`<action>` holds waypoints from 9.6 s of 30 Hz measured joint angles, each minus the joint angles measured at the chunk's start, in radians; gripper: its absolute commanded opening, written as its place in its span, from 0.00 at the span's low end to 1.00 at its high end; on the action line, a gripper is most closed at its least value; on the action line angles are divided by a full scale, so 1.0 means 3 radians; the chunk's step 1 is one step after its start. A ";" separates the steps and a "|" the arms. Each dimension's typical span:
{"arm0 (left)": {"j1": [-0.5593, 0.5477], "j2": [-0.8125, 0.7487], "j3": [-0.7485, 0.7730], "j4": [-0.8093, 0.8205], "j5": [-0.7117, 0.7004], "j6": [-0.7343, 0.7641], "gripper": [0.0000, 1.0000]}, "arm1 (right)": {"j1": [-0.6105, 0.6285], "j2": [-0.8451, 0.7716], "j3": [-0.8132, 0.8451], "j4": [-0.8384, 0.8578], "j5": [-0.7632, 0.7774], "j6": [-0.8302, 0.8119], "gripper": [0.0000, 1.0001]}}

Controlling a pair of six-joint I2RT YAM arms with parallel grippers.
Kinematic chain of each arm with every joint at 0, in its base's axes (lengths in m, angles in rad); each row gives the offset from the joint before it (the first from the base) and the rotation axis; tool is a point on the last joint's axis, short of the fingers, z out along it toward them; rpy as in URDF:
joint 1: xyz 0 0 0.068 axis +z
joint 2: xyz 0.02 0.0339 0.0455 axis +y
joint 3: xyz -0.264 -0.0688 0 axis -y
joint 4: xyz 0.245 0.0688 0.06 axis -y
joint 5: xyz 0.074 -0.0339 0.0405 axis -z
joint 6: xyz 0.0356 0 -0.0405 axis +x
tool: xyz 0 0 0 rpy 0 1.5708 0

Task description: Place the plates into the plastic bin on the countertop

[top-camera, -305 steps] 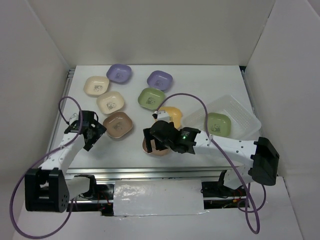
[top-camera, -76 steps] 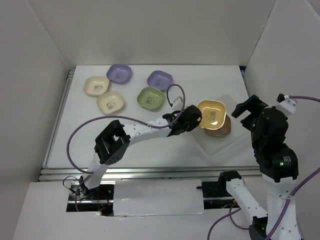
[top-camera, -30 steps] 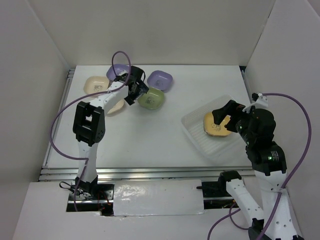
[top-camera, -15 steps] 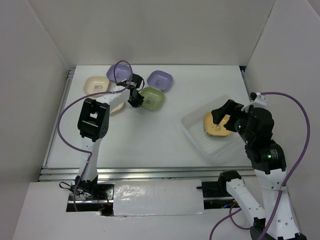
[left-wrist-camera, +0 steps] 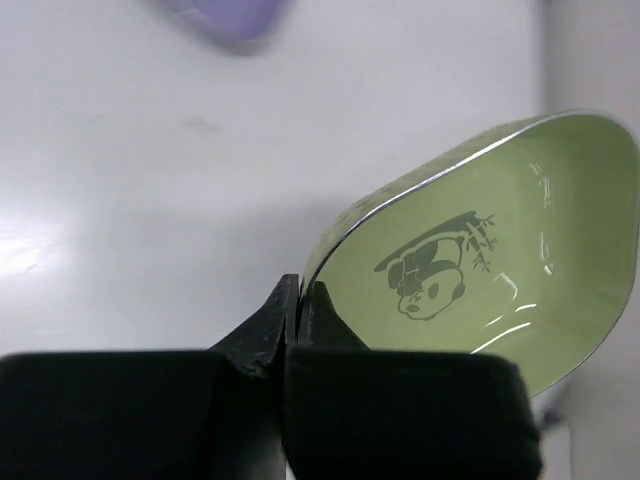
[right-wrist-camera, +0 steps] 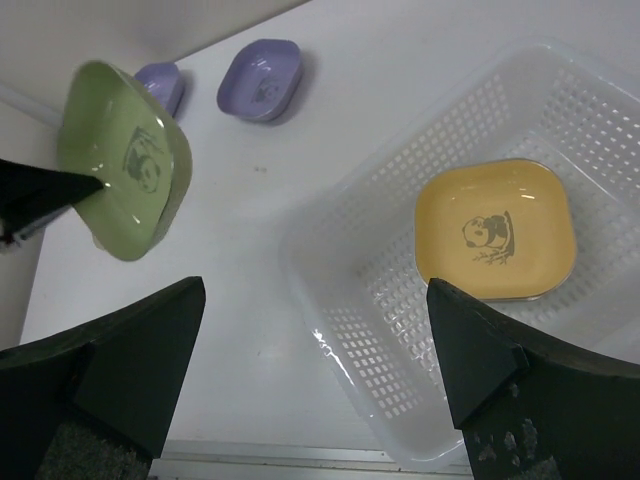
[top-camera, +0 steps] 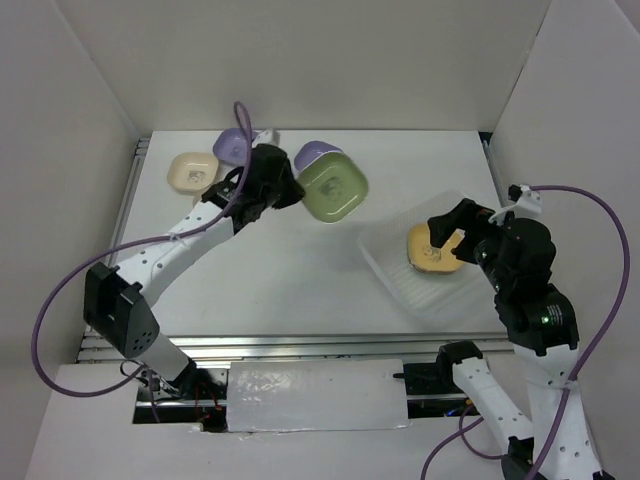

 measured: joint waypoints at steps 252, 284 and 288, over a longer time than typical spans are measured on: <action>0.0591 0.1096 0.1091 -0.0094 -0.0295 -0.0879 0.99 | 0.0051 -0.0434 0.0348 -0.0258 -0.0299 0.0112 1.00; 0.0914 0.3225 0.2266 0.0664 0.0914 -0.1345 0.00 | 0.0060 -0.0259 0.0411 -0.0235 -0.0809 -0.0233 1.00; 0.0903 0.2771 0.1779 0.0608 0.0999 -0.1152 0.00 | 0.0060 -0.0299 0.0477 -0.0286 -0.0774 -0.0248 1.00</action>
